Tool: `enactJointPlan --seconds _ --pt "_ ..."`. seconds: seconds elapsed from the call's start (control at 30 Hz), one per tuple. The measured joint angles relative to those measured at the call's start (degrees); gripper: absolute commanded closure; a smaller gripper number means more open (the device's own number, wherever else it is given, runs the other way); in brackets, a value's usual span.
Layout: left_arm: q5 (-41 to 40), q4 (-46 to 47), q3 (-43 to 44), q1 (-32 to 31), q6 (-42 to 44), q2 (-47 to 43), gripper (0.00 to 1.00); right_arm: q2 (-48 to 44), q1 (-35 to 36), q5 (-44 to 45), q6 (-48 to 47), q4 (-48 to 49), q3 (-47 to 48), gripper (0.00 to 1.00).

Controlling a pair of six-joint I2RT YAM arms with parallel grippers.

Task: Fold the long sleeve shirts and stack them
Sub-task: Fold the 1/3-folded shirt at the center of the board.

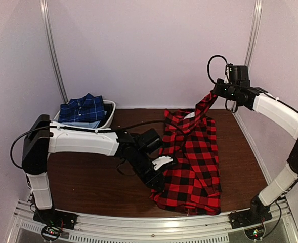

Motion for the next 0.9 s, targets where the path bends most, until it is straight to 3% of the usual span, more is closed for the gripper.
enactJointPlan --seconds 0.9 --pt "6.23 -1.01 5.68 -0.98 4.63 6.43 0.98 -15.08 0.11 3.34 3.19 -2.03 -10.82 1.00"
